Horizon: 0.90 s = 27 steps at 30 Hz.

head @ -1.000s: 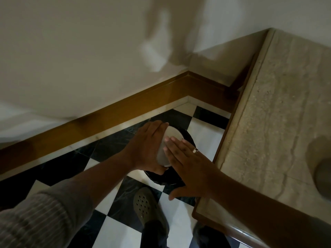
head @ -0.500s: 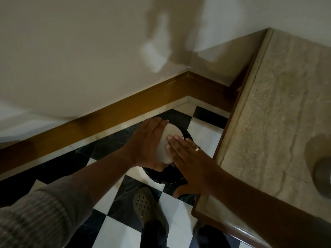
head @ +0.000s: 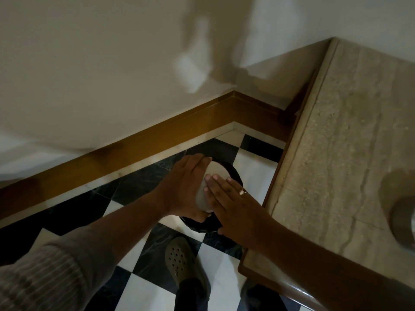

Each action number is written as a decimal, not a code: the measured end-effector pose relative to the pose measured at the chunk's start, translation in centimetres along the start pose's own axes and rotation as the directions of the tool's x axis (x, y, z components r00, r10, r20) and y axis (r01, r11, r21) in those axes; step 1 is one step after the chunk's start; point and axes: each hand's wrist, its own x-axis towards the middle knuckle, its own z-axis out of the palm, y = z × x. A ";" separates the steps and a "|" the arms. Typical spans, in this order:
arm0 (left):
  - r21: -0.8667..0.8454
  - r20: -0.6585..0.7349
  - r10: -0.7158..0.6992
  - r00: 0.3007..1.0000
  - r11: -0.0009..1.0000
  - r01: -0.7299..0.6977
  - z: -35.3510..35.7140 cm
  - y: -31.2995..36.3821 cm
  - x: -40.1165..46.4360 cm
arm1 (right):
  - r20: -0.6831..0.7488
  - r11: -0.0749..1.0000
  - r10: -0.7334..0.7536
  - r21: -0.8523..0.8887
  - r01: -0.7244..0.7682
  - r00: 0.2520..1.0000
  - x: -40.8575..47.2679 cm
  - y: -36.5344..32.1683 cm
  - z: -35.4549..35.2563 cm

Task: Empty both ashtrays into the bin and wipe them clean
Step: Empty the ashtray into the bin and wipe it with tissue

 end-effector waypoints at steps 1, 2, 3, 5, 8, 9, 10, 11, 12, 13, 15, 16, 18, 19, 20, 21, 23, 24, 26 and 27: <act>-0.020 -0.026 0.001 1.000 1.000 -0.001 0.0 0.0 0.0 | -0.050 1.000 0.009 -0.025 -0.011 0.999 0.1 0.1 -0.1; -0.040 -0.052 0.003 0.999 0.999 -0.005 0.1 0.1 0.0 | -0.099 0.999 0.017 -0.041 -0.021 0.995 0.2 0.2 -0.2; -0.052 -0.071 0.003 0.997 0.999 -0.007 0.0 0.2 0.0 | -0.144 0.998 0.014 -0.054 -0.022 0.989 0.2 0.4 -0.3; -0.058 -0.085 0.001 0.996 0.998 -0.005 -0.1 0.5 0.2 | -0.204 0.998 0.014 -0.054 -0.025 0.979 -0.1 0.7 -0.2; -0.074 -0.068 0.009 0.998 0.997 -0.014 -0.1 0.5 0.3 | -0.221 0.999 -0.013 -0.039 0.005 0.975 -0.2 1.2 0.1; -0.101 -0.054 0.000 0.999 0.995 -0.006 -0.1 0.4 0.2 | -0.226 0.999 -0.036 -0.032 0.030 0.974 -0.2 1.4 0.1; -0.159 -0.030 -0.030 0.999 0.987 0.025 -0.4 0.4 0.1 | -0.225 0.998 -0.057 -0.023 0.053 0.973 -0.3 1.6 0.0; -0.252 0.009 -0.093 0.996 0.963 0.092 -0.9 0.5 -0.1 | -0.226 0.997 -0.070 -0.008 0.071 0.972 -0.4 1.9 -0.2; -0.378 0.064 -0.186 0.980 0.905 0.196 -1.6 0.5 -0.3 | -0.230 0.997 -0.062 0.034 0.071 0.971 -0.5 2.0 -0.5; -0.517 0.137 -0.291 0.947 0.794 0.319 -2.3 0.5 -0.4 | -0.229 0.990 -0.020 0.129 0.050 0.973 -0.6 2.0 -0.8; -0.758 0.262 -0.446 0.856 0.453 0.469 -3.5 0.2 -0.7 | -0.184 0.891 0.160 0.450 -0.062 0.970 -0.9 1.3 -1.4; -0.824 0.288 -0.497 0.819 0.307 0.476 -4.0 0.0 -0.7 | -0.130 0.787 0.265 0.601 -0.136 0.956 -1.0 0.8 -1.8; -0.868 0.301 -0.577 0.759 0.164 0.469 -4.9 0.1 -0.9 | -0.077 0.588 0.440 0.778 -0.223 0.895 -0.8 -0.5 -2.3; -0.873 0.313 -0.610 0.728 0.117 0.474 -5.2 0.5 -1.0 | -0.065 0.507 0.522 0.826 -0.248 0.850 -0.7 -1.0 -2.6; -0.876 0.327 -0.638 0.697 0.071 0.476 -5.3 1.0 -1.1 | -0.046 0.437 0.598 0.855 -0.278 0.800 -0.5 -1.3 -3.0; -0.881 0.339 -0.659 0.671 0.027 0.472 -5.2 1.5 -1.0 | -0.018 0.381 0.663 0.869 -0.316 0.748 -0.3 -1.3 -3.3; -0.882 0.379 -0.690 0.616 -0.068 0.467 -5.0 2.6 -1.1 | 0.059 0.276 0.761 0.871 -0.405 0.646 0.1 -0.8 -3.4; -0.878 0.400 -0.704 0.587 -0.111 0.466 -4.9 3.2 -1.2 | 0.102 0.226 0.795 0.865 -0.447 0.598 0.3 -0.4 -3.2; -0.873 0.417 -0.724 0.550 -0.149 0.465 -4.7 4.2 -1.1 | 0.142 0.184 0.832 0.842 -0.508 0.536 0.5 0.3 -3.0; -0.873 0.413 -0.727 0.548 -0.146 0.465 -4.7 4.6 -1.1 | 0.147 0.181 0.841 0.830 -0.528 0.520 0.4 0.5 -3.0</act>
